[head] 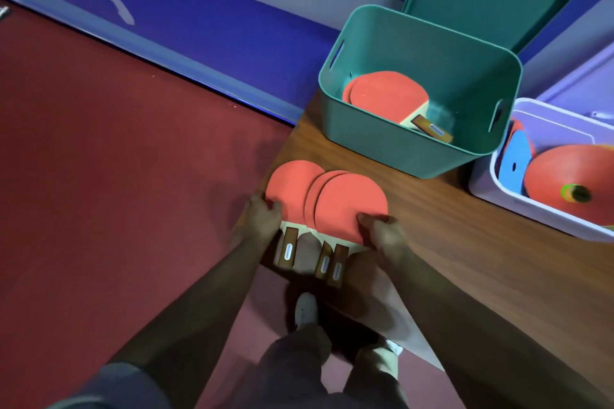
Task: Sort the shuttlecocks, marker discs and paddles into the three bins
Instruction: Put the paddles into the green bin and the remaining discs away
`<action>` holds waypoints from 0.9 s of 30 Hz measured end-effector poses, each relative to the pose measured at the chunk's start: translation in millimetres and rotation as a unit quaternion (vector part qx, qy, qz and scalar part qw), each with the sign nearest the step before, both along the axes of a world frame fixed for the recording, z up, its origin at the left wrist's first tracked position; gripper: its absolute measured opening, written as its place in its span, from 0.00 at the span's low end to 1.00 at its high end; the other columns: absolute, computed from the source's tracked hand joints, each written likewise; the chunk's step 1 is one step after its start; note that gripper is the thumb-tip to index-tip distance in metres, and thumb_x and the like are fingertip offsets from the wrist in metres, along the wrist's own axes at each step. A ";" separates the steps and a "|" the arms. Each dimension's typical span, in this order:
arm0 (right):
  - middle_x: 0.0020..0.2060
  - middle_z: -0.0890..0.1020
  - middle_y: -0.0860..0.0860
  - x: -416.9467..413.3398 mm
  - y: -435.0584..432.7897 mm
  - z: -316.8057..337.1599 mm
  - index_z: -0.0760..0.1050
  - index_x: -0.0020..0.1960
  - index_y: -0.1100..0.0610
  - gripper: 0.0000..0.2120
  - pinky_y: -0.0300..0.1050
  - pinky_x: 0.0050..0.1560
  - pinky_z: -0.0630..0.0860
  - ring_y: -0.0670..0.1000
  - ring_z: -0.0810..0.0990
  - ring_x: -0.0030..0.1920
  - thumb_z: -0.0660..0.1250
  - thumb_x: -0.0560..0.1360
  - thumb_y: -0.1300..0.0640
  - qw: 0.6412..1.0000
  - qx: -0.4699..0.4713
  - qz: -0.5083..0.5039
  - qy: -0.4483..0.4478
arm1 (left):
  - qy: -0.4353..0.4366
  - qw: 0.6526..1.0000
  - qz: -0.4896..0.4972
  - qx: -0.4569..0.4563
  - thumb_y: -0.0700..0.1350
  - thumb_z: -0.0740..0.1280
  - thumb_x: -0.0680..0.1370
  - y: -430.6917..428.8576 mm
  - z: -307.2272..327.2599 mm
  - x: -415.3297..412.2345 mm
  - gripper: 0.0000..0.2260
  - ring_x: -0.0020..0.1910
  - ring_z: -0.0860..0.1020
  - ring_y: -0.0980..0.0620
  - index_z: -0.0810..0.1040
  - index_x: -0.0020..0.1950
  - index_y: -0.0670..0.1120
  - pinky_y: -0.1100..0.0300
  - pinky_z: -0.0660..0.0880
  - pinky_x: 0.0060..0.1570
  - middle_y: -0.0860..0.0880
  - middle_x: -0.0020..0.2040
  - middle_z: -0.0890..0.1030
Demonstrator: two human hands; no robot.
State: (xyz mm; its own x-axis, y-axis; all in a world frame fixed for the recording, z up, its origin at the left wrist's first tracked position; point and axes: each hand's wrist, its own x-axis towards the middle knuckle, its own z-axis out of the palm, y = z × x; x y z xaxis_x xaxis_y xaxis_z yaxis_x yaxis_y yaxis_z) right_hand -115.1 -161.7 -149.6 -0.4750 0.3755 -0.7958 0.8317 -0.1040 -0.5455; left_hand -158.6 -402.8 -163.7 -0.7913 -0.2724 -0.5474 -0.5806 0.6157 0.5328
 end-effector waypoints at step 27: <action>0.60 0.80 0.47 -19.9 -49.5 13.0 0.68 0.71 0.49 0.29 0.52 0.61 0.77 0.50 0.79 0.59 0.70 0.72 0.43 0.972 -0.035 0.177 0.149 | -0.065 0.928 0.066 0.362 0.45 0.76 0.72 -24.8 10.6 6.4 0.17 0.53 0.83 0.47 0.75 0.57 0.44 0.47 0.82 0.47 0.45 0.54 0.83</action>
